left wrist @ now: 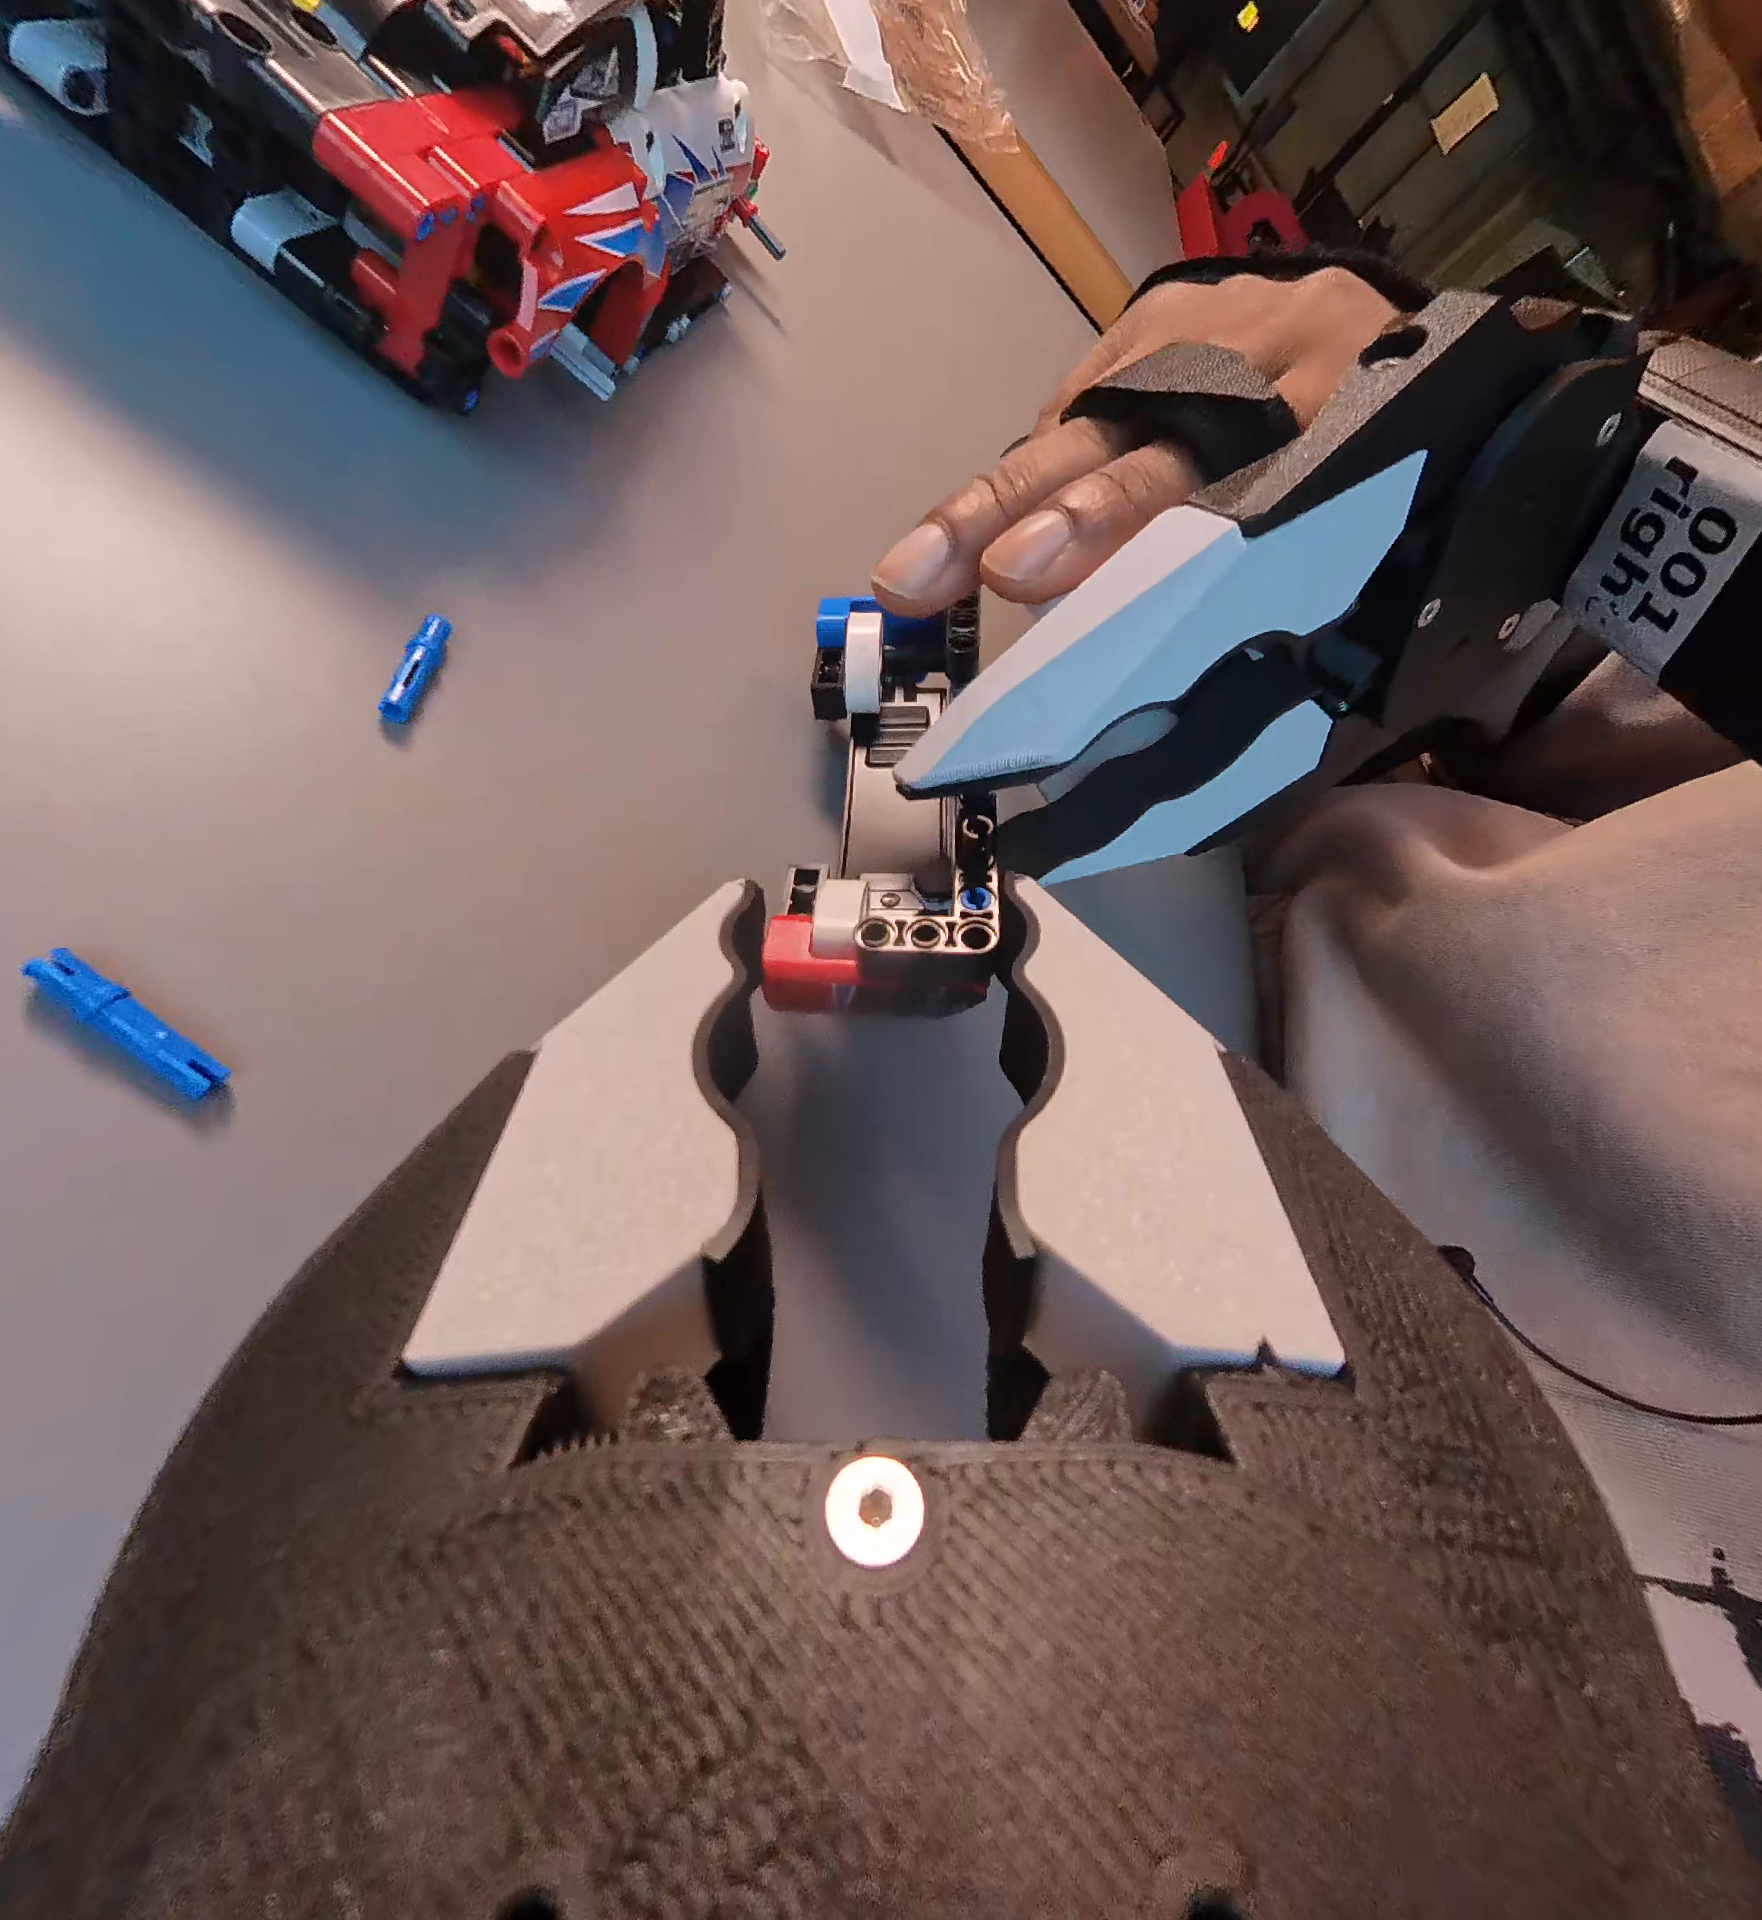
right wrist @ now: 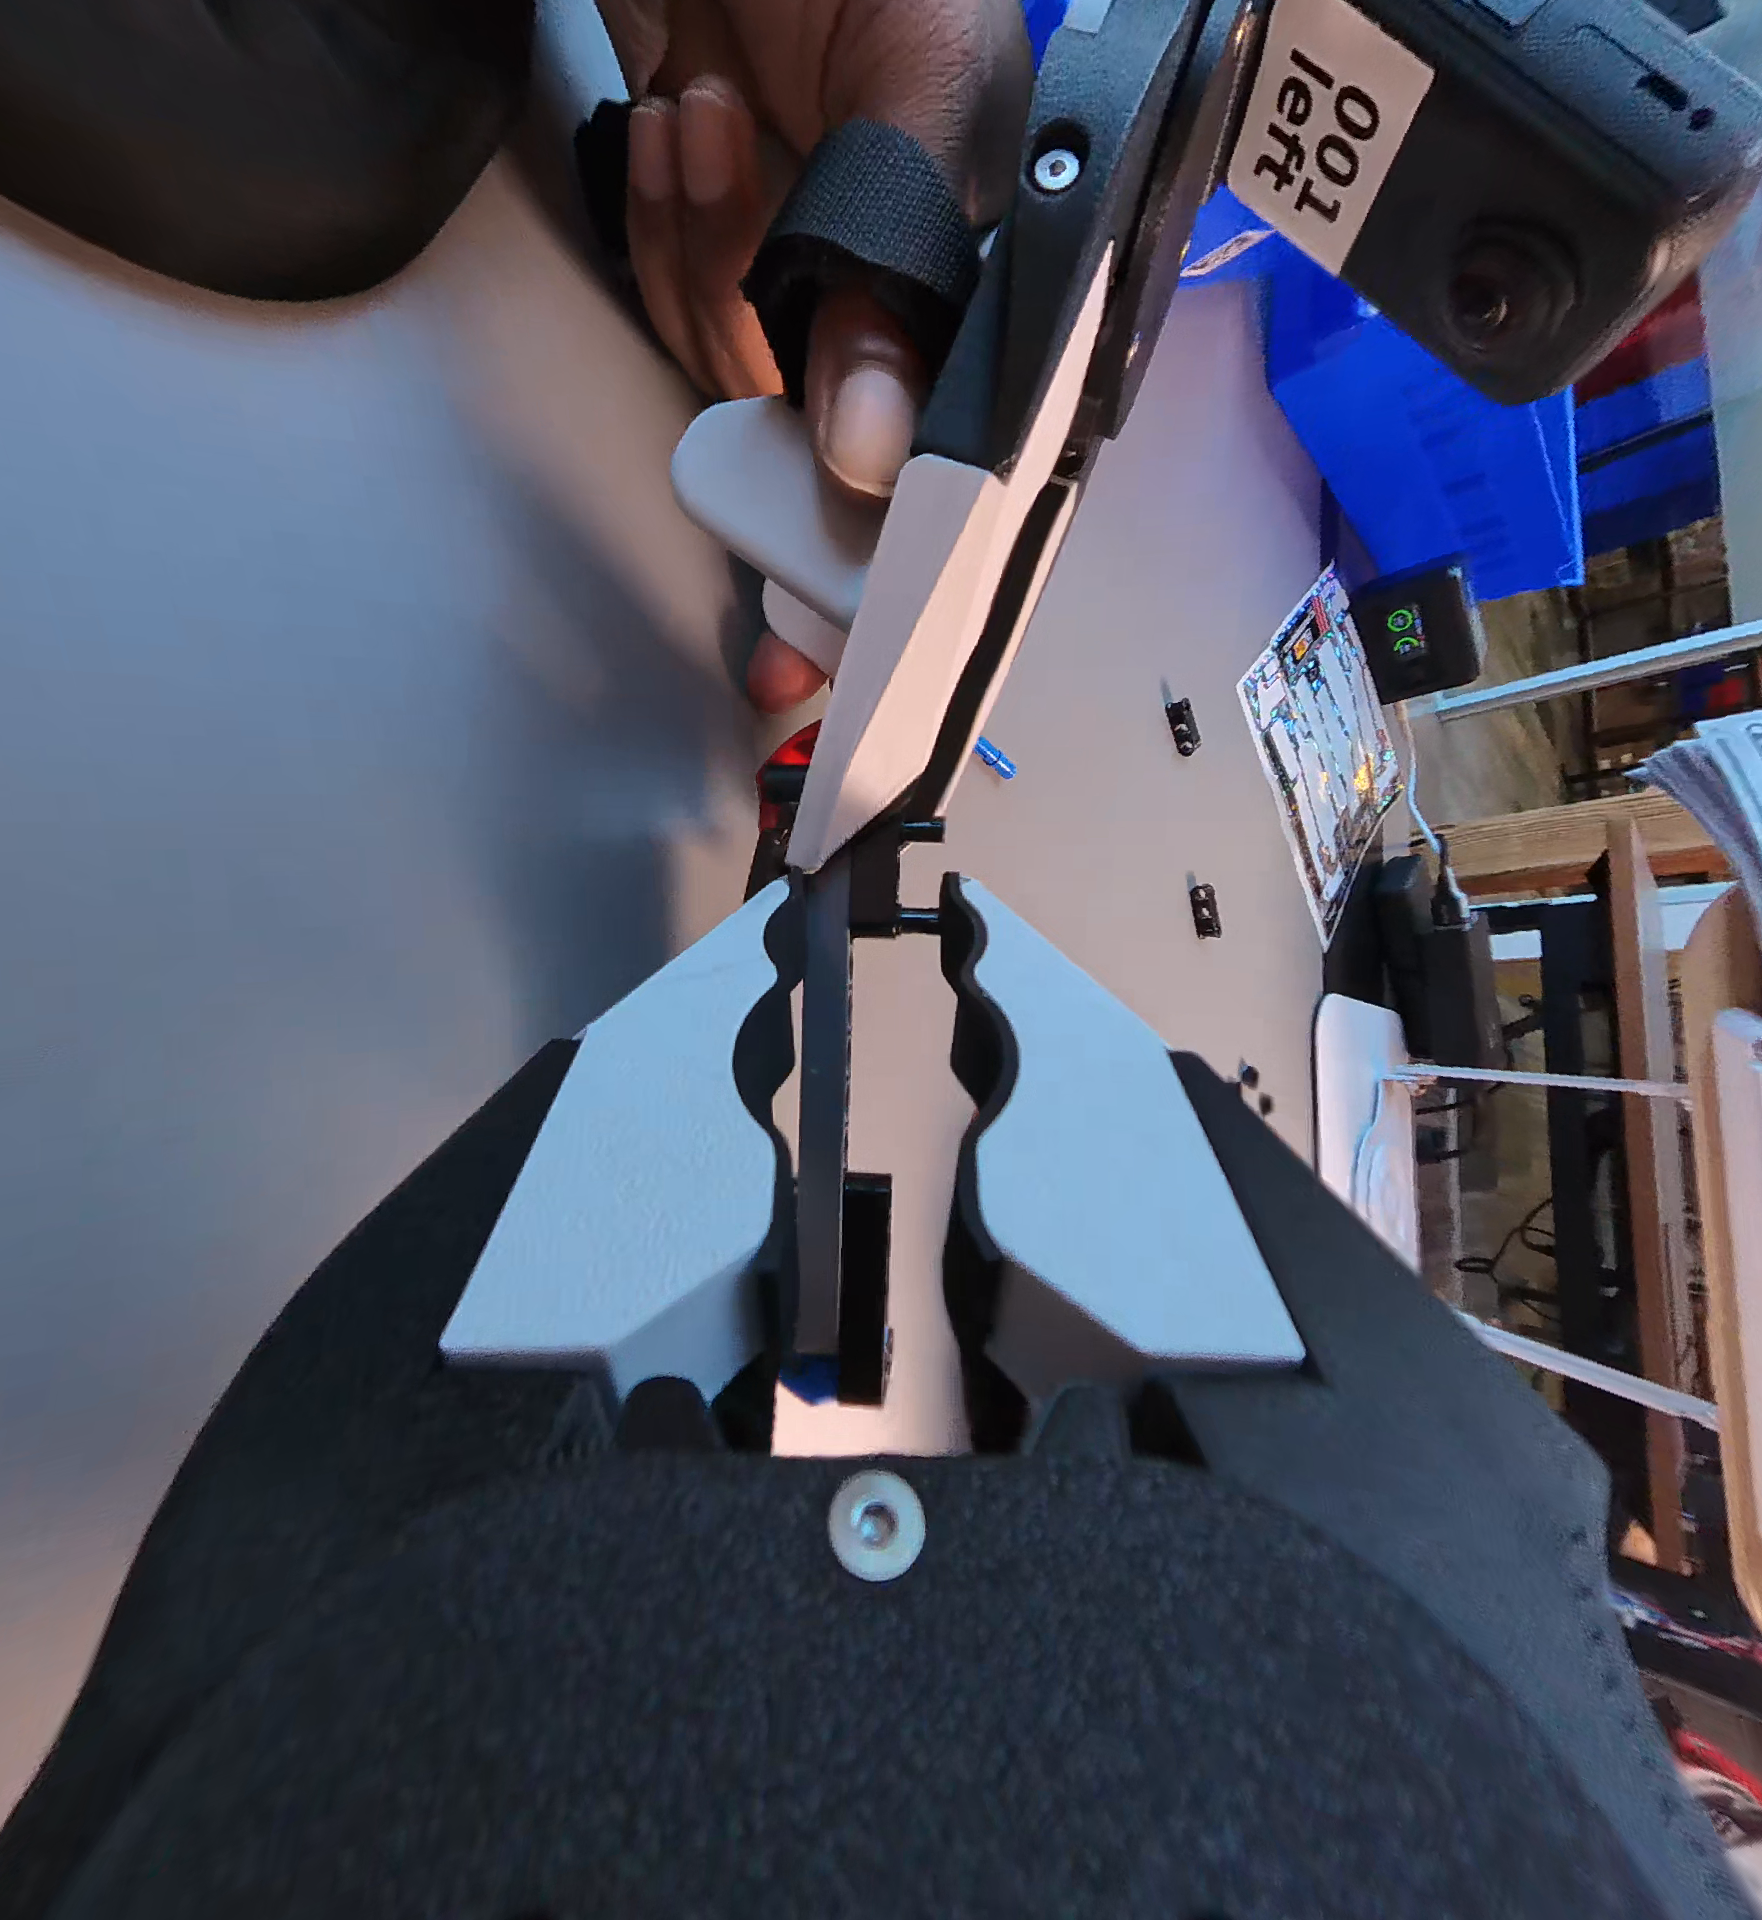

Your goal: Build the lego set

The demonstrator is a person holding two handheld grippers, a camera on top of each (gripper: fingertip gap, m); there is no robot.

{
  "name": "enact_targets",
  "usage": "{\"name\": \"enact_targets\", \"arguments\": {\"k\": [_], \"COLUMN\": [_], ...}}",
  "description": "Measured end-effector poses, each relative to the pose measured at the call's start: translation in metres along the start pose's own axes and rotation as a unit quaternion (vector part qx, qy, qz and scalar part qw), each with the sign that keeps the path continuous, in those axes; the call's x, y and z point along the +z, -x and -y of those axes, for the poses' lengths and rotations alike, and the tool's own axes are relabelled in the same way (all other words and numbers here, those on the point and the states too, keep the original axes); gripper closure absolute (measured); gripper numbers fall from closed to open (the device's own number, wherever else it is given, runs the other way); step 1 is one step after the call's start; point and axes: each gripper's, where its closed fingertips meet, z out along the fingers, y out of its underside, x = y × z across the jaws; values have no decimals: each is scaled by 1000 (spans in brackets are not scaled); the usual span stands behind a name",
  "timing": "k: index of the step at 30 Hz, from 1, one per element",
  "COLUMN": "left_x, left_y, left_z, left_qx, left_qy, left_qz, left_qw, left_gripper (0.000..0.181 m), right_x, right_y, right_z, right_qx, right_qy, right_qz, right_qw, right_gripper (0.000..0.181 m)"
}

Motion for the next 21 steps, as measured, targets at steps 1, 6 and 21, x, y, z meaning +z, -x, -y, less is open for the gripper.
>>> {"name": "enact_targets", "arguments": {"k": [1,6,21], "left_x": [0,2,5], "left_y": [0,0,2], "left_z": [0,0,1], "left_qx": [5,16,139], "left_qy": [1,0,2], "left_qz": [2,5,76], "left_qw": [1000,1000,987], "left_gripper": [138,138,138], "right_x": [0,-1,-6], "right_y": [1,2,7], "right_z": [0,-1,-6], "right_qx": [-8,-7,28], "right_qy": [0,-7,-20], "right_qz": [-6,-20,-2], "right_qw": [1000,1000,999], "right_gripper": [159,159,159]}}
